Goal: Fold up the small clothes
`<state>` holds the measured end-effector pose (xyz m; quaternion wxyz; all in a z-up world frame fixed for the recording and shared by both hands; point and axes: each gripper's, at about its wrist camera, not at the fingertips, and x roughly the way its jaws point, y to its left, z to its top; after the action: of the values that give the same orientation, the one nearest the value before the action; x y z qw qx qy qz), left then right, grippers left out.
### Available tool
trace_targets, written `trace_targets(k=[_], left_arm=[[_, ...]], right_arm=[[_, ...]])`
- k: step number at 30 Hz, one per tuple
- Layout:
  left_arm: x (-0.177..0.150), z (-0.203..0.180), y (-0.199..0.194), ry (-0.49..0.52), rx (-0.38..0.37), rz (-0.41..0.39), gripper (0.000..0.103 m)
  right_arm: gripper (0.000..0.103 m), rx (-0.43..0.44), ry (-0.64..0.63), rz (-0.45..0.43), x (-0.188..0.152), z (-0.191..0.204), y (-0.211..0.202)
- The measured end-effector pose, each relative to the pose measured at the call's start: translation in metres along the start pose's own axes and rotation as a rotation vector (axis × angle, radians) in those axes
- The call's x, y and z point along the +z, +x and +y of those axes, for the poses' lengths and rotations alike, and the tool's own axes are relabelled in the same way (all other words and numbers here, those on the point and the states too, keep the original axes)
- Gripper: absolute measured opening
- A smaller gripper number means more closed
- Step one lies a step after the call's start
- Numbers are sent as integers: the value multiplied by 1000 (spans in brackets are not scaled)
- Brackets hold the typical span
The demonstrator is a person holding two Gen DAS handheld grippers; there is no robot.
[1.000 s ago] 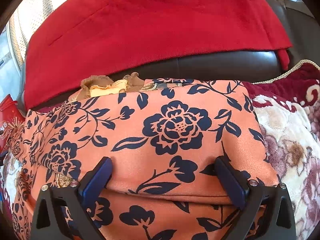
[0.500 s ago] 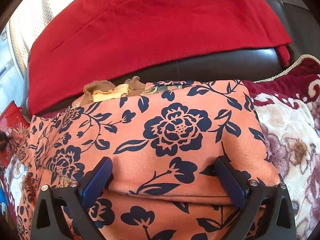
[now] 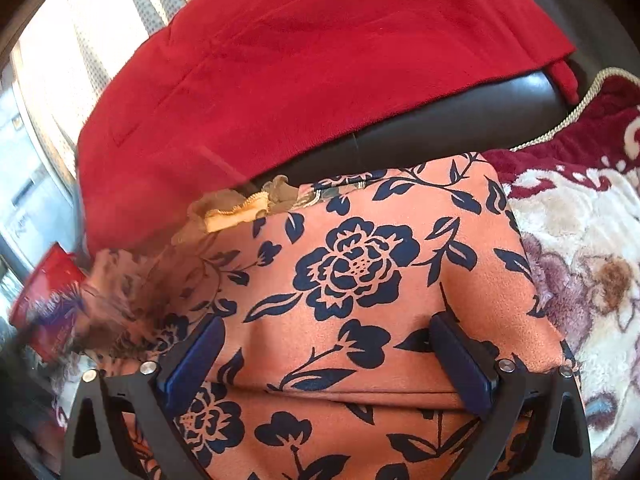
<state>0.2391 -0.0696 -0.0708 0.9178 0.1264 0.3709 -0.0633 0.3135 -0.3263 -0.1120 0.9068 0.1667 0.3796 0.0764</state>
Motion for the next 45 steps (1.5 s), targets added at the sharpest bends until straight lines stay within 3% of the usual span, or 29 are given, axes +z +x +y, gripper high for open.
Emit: trace_targets(k=[3,6,8,9,11,13,15,17,18,20,21,23,26,27,28,30,33,35,42,45], left_arm=[[-22,39,-3,-155,38,14,71],[-29,94,-24,-331,96,-75,75],[-37,129,-27,-403,181,-106,80],[-41,141,-23,-432,205,-106,80],[-51,167,-7,-518,215,-83,80],[-71,178,-7,-596,211,-83,80],[-86,187,-5,-642,228,-76,80],[-87,193,-6,-677,196,-87,80],[-89,194,-10,-677,189,-110,80],[-90,190,-12,-663,214,-130,80],[-88,191,-13,-664,212,-131,80],[-86,199,-13,-684,201,-136,80],[-87,204,-23,-706,214,-166,80],[-88,205,-27,-713,212,-176,80],[-89,206,-29,-720,208,-183,80],[-88,205,-29,-723,196,-187,80],[-80,193,-20,-672,154,-165,80],[-72,183,-18,-614,115,-155,80],[-43,162,-12,-522,87,-121,81],[-46,141,45,-392,86,125,82]], right_arm=[[103,39,32,-9,0,-7,-4],[103,62,77,25,5,-11,-7],[102,144,159,51,11,-13,-16],[102,238,216,54,16,-10,-23],[102,294,243,85,22,-2,-25],[101,344,261,199,24,15,-4],[101,299,235,270,20,27,16],[99,242,228,288,15,34,30],[92,206,218,281,17,39,33],[20,130,174,310,22,50,37],[5,72,131,326,25,56,38],[5,-3,0,287,37,78,24],[5,-73,-133,98,63,108,-29],[5,-120,-159,10,72,108,-52],[5,-165,-164,-22,74,102,-59],[6,-222,-133,20,70,79,-49],[6,-232,-56,142,37,30,-11],[6,-194,41,166,17,7,2],[6,-155,26,97,6,12,-17],[10,-157,0,161,-7,-2,-11]])
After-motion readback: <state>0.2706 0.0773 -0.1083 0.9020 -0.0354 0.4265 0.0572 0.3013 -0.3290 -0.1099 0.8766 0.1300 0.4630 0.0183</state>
